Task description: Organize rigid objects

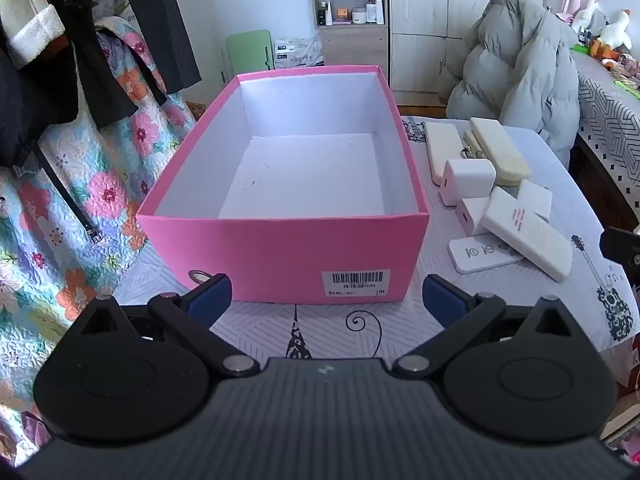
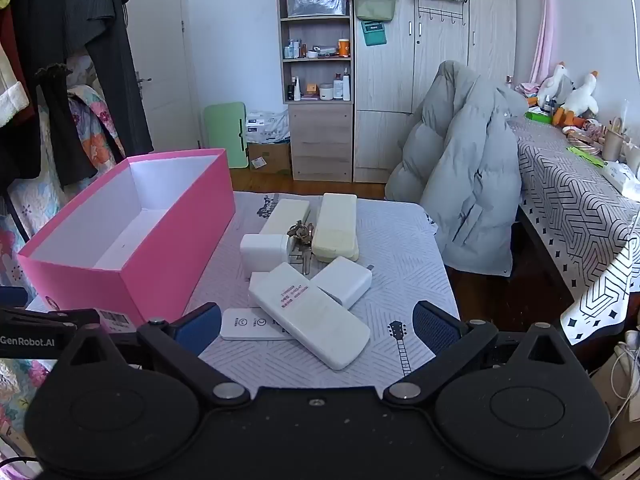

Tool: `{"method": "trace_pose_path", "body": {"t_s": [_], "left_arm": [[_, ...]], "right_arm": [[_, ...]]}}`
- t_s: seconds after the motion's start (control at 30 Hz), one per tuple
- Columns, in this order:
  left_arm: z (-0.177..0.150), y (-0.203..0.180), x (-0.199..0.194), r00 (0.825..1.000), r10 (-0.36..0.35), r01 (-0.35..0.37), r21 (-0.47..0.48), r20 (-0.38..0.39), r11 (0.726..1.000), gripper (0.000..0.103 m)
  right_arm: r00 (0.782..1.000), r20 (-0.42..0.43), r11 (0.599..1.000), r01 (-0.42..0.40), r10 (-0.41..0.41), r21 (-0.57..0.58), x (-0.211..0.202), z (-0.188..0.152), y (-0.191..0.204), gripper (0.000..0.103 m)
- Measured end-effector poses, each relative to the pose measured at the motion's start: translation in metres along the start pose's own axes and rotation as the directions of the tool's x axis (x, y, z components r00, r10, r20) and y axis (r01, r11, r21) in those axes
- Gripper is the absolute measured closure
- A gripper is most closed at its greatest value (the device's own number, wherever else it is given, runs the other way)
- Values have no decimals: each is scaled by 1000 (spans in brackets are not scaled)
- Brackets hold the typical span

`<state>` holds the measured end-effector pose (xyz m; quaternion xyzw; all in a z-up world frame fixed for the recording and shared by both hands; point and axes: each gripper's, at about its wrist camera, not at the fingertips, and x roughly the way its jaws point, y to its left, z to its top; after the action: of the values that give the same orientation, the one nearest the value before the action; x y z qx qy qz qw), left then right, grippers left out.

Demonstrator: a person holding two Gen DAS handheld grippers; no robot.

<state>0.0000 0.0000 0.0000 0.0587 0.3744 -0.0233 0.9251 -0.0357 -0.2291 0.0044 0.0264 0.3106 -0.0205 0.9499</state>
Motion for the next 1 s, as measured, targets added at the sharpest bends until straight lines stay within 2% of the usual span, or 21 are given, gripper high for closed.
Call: {"method": "trace_pose_path", "body": {"t_s": [0.13,0.37,1.0], "left_arm": [[0,0,0,1000,-7,7,-2,-7,1000,0],[-2,2,-5,997,-55,57,-36,47,998,1],[-1,-5,-7,998,-65,65,-6,23,998,0]], "right_arm": [[1000,2,1000,-6,6,5,-1,1,1,0],[1000,-2,1000,-2,2,-2,1,-1,0,0],[1000,-5,1000,5,-5,0,0,1,-1,0]]}}
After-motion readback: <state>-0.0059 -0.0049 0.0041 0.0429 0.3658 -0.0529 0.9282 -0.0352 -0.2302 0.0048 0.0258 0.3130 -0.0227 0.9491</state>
